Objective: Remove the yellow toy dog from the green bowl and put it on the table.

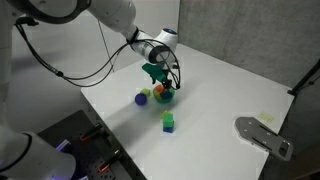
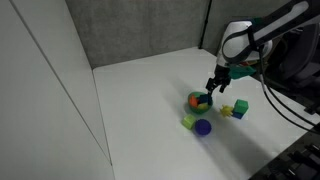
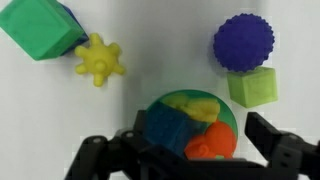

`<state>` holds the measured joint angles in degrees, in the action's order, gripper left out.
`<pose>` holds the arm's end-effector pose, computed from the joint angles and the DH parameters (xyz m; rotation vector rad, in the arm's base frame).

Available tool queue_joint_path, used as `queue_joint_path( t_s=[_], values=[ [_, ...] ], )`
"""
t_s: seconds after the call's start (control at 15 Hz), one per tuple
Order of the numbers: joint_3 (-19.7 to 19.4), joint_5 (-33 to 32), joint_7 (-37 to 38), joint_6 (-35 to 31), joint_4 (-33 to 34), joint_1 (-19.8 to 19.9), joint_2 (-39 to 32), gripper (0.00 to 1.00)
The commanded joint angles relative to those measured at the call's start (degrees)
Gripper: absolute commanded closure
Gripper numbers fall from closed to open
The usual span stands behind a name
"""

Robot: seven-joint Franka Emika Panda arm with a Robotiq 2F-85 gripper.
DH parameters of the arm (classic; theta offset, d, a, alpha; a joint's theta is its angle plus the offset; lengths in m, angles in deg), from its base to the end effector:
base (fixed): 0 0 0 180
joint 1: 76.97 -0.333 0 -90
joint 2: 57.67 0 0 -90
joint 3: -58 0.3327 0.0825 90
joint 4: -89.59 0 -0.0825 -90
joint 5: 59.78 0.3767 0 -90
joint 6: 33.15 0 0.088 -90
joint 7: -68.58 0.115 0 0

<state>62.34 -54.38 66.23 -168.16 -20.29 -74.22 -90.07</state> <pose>0.6164 0.0171 0.1980 -3.0312 0.0172 0.1908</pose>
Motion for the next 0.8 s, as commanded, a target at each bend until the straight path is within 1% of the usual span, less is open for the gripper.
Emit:
queue_joint_path(
  t_s=[0.0,0.27,0.6,0.73],
  values=[
    [-1.65,1.10,4.19,1.66,-2.92,-1.20,2.30,0.00],
    [-1.39,2.74,6.53,-0.08,-2.88,-1.37,0.22,0.00],
    [-0.93,6.77,8.41,-3.71,-1.30,-2.21,-3.33,0.00],
    [-0.92,8.10,9.70,-6.22,-0.82,-2.53,-4.78,0.00]
  ],
)
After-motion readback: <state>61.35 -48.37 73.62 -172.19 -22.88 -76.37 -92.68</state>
